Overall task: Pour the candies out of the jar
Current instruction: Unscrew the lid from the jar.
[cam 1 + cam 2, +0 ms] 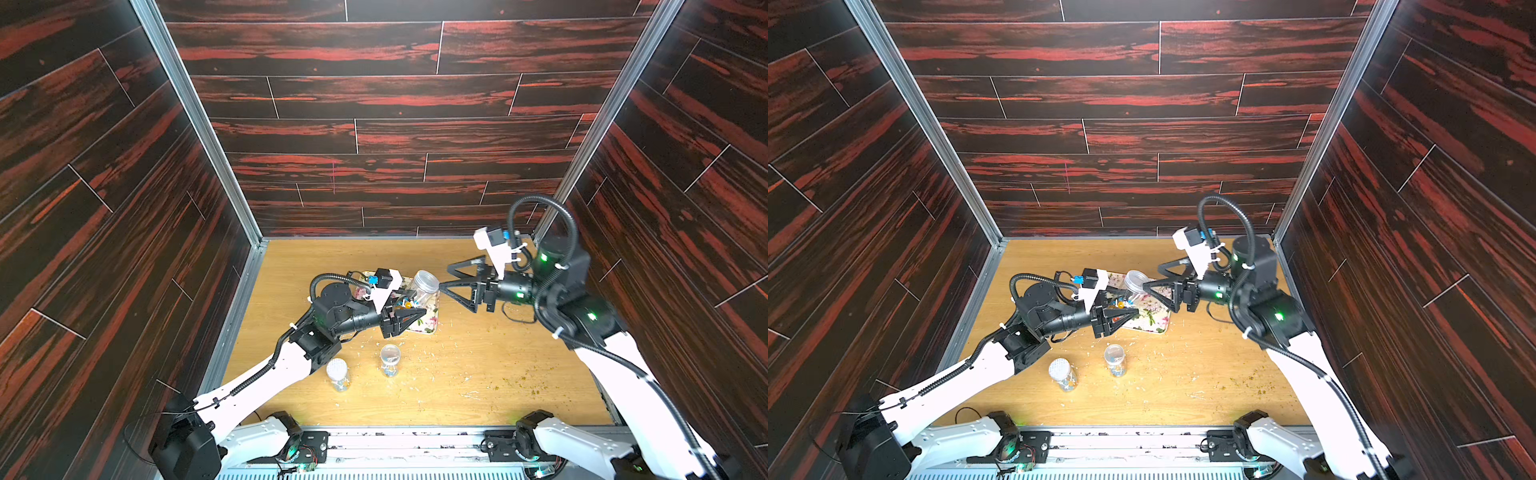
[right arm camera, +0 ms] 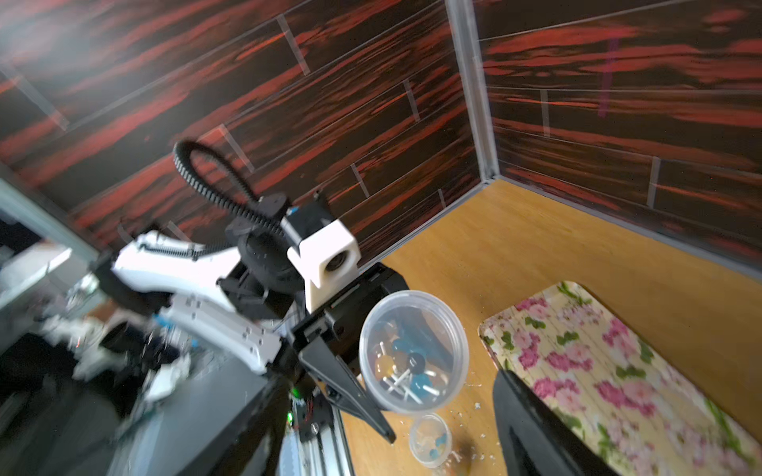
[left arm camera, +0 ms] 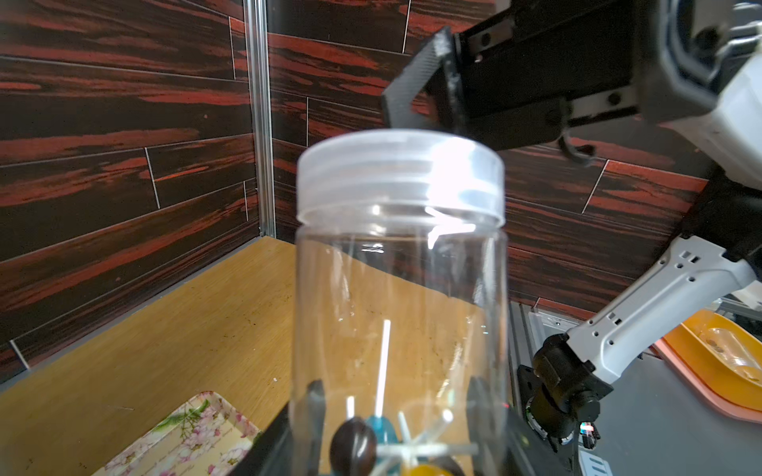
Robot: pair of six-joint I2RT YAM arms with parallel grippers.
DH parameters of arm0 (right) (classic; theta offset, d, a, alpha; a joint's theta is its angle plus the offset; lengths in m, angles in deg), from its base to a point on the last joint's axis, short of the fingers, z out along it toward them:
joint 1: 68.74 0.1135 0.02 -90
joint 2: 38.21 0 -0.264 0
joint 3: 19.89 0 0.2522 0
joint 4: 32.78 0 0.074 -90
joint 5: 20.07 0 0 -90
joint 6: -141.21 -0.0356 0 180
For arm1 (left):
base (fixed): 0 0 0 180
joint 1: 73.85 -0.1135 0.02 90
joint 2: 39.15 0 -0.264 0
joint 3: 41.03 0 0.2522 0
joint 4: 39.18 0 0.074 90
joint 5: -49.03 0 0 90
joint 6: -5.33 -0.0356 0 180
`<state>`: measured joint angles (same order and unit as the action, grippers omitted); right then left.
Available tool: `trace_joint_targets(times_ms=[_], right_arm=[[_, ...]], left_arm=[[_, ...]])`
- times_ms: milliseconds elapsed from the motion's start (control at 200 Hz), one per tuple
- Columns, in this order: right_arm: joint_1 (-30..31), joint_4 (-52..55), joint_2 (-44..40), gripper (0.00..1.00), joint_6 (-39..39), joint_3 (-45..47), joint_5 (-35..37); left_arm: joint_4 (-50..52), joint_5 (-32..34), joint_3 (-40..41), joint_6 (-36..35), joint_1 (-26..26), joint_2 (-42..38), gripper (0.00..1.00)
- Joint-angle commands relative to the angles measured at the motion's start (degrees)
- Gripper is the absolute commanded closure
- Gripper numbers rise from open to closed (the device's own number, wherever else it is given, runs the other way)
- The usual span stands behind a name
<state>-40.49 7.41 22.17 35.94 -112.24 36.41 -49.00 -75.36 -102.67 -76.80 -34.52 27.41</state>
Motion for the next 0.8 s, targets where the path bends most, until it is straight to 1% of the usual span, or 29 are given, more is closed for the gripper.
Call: trace_joint_targets(times_ms=[0, 80, 180, 306, 481, 797], right_arm=[[3.3, 3.7, -1.4, 0.20, -10.3, -1.1, 15.6], [6.1, 7.8, 0.3, 0.21, -15.3, -3.7, 23.0], [10.9, 11.4, 2.7, 0.22, -19.0, -6.8, 31.5], [14.9, 10.7, 4.8, 0.22, -22.0, -7.7, 36.3], [17.0, 10.2, 7.6, 0.21, -23.4, -8.3, 38.9], [17.7, 8.5, 9.1, 0.20, -22.7, -8.3, 36.5]], left_arm=[[0.3, 1.2, -0.2, -1.2, -0.1, -1.8, 0.58], [0.7, 1.5, -0.1, -1.6, 0.0, -1.6, 0.58], [1.3, 1.6, -0.1, -2.2, -0.1, -1.3, 0.58], [1.3, 1.5, 0.1, -2.2, 0.0, -1.1, 0.58], [1.3, 1.1, 0.0, -2.3, 0.0, -1.2, 0.58], [1.5, 0.7, 0.1, -2.4, -0.1, -1.2, 0.58]])
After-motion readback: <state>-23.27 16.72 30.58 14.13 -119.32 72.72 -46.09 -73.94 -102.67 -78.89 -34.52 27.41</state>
